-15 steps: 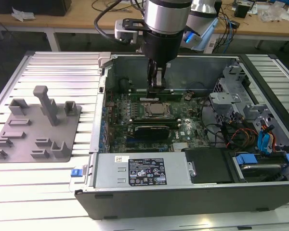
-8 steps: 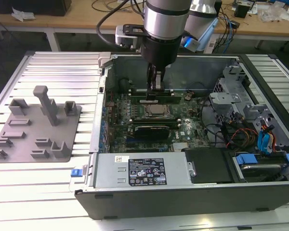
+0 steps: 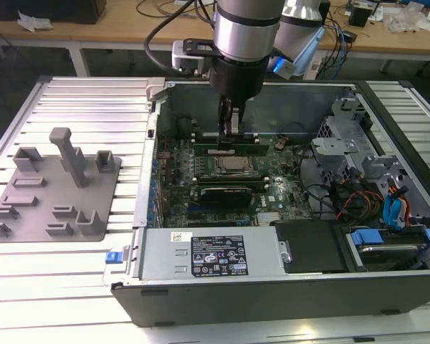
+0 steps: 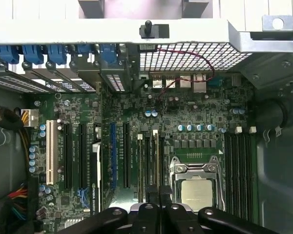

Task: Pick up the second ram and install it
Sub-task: 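Pick up the second ram and move it above second insertion slot, then insert the second ram into the second slot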

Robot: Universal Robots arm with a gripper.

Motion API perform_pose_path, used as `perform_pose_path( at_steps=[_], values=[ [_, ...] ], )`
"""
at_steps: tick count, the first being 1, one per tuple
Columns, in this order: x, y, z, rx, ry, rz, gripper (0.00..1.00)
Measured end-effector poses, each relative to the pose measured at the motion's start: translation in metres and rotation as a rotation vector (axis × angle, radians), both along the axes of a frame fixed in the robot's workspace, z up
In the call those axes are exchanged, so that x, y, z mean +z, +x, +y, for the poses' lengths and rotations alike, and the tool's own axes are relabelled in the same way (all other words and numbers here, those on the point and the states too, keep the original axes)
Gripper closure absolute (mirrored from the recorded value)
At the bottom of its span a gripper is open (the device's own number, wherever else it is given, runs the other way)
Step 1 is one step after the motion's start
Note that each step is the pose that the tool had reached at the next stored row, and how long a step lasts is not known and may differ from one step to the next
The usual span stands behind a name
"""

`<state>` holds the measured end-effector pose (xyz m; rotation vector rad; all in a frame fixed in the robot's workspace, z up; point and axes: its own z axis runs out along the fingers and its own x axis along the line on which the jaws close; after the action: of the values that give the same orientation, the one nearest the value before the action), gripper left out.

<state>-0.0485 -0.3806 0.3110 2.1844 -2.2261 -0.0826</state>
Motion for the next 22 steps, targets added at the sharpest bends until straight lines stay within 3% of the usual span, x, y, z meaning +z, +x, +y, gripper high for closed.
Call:
perform_pose_path(
  at_steps=[14,22],
  values=[
    [-0.0006,0.0,0.0,0.0,0.0,0.0,0.91],
    [-0.0128,0.0,0.0,0.0,-0.0009,0.0,0.91]
  ],
)
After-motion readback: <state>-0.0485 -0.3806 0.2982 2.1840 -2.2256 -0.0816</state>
